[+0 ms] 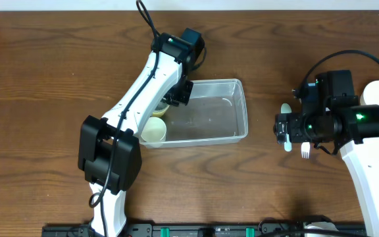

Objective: Pack container

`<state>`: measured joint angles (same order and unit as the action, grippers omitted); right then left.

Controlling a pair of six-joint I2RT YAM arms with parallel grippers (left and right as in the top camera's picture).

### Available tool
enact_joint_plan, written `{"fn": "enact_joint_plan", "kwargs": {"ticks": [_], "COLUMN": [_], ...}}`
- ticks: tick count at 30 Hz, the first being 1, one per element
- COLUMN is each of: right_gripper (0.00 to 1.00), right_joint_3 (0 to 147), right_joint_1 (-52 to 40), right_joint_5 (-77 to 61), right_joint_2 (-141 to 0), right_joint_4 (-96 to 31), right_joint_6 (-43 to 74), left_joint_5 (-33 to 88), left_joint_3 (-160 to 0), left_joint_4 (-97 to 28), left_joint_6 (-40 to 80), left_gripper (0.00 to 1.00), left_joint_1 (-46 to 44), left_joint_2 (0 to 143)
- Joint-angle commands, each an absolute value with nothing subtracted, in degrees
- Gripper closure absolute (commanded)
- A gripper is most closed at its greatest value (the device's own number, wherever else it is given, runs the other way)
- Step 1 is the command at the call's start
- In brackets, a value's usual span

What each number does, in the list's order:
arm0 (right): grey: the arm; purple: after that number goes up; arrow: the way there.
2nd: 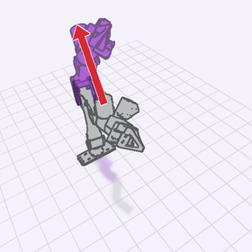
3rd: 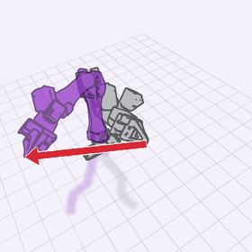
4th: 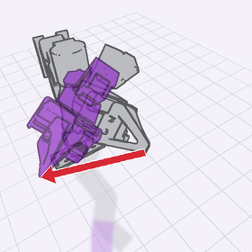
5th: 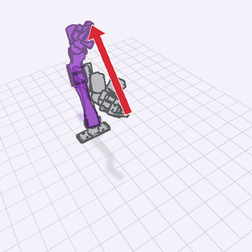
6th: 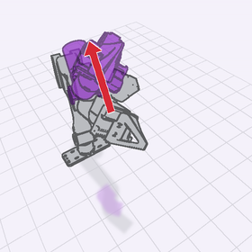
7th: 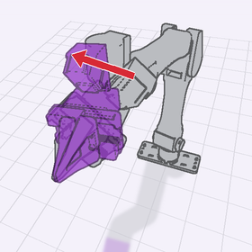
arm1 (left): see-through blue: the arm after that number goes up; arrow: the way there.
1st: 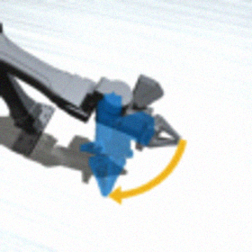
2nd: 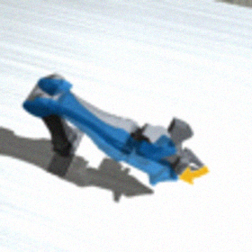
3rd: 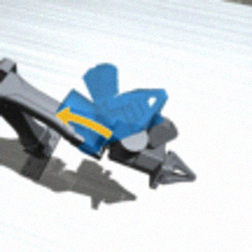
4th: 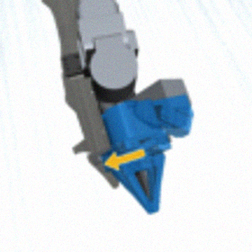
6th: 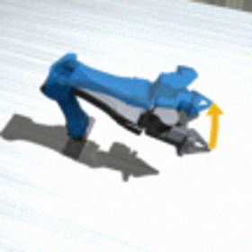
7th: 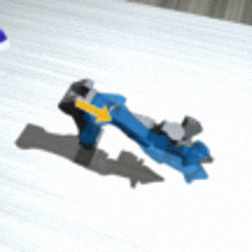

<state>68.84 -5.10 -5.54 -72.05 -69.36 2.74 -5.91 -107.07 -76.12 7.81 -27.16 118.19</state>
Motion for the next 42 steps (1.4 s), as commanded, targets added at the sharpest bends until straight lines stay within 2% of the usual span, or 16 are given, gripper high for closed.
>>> {"fn": "enact_joint_plan", "kwargs": {"ticks": [1,10,16,22,26,32,42], "right_gripper": [0.01,0.01,0.01,0.01,0.01,0.01,0.02], "right_joint_3": [69.84,69.84,69.84,73.36,79.7,87.35,88.36], "right_joint_1": [-5.54,-5.54,-5.54,-3.18,3.6,14.98,16.25], "right_joint_5": [-5.34,-5.34,-3.97,6.87,5.17,1.04,1.65], "right_joint_2": [-72.25,-72.25,-72.23,-72.23,-72.93,-80.97,-100.79], "right_joint_4": [-69.47,-69.67,-69.43,-69.19,-69.01,-69.19,-66.37], "right_joint_6": [2.04,2.07,2.76,10.76,11.73,5.69,2.02], "left_joint_5": [-5.54,-5.58,-6.24,-6.15,-2.55,5.74,10.15], "left_joint_3": [-107.24,-107.31,-107.39,-107.37,-107.2,-104.64,-91.81], "left_joint_4": [-76.31,-76.64,-77.17,-77.14,-77.1,-76.44,-70.32], "left_joint_6": [8.34,8.4,10.26,11.31,11.22,9.04,7.53], "left_gripper": [0.6,0.59,0.58,0.56,0.56,0.56,0.56], "left_joint_1": [-27.18,-27.16,-25.93,-19.49,-12.64,-2.9,2.92], "left_joint_2": [117.86,116.4,107.48,94.3,86.63,80.75,80.47]}}
